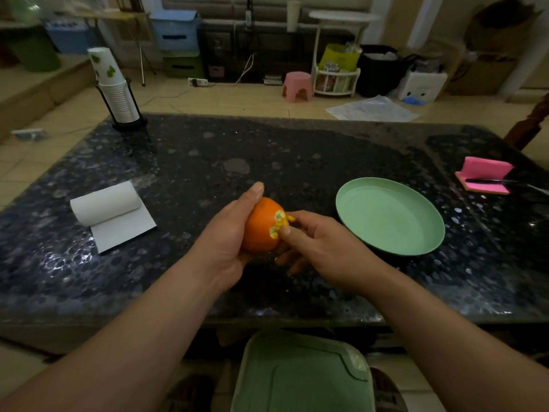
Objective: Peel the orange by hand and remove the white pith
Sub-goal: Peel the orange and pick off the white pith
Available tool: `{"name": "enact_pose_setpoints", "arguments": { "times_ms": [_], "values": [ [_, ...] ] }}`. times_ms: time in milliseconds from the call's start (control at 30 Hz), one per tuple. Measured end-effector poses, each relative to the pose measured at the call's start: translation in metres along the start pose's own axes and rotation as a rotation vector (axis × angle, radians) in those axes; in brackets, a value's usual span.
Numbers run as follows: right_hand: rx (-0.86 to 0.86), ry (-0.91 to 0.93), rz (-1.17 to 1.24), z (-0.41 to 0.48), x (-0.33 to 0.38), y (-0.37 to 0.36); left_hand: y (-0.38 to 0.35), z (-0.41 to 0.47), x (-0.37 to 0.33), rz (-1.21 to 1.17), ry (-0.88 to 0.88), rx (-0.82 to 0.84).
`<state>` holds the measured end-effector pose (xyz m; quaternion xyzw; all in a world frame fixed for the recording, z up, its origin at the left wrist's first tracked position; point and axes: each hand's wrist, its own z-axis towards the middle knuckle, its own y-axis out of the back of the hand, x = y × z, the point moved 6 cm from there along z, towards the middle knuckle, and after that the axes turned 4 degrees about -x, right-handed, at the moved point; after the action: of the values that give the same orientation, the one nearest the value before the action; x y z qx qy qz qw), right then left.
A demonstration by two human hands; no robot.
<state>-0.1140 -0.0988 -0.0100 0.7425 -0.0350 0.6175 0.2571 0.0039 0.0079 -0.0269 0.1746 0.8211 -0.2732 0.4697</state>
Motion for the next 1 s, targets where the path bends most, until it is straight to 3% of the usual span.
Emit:
{"name": "enact_pose_setpoints", "arguments": {
  "times_ms": [200,467,667,833,1000],
  "values": [
    [-0.072,-0.049,0.149,0.004,-0.009,-0.004,-0.006,-0.009,-0.004,0.101,-0.189,-0.044],
    [-0.158,-0.103,0.335,0.004,-0.012,-0.009,-0.008,-0.011,-0.005,0.067,-0.205,-0.033],
    [-0.002,-0.218,0.687,0.001,-0.011,-0.023,0.002,-0.002,-0.01,-0.101,-0.15,-0.078],
    [-0.049,-0.16,0.532,0.0,0.003,-0.015,0.0,-0.005,-0.011,-0.097,-0.121,-0.021],
    [-0.183,-0.01,0.136,-0.005,0.015,0.008,0.003,-0.002,-0.013,0.105,-0.105,0.055]
  ]
}}
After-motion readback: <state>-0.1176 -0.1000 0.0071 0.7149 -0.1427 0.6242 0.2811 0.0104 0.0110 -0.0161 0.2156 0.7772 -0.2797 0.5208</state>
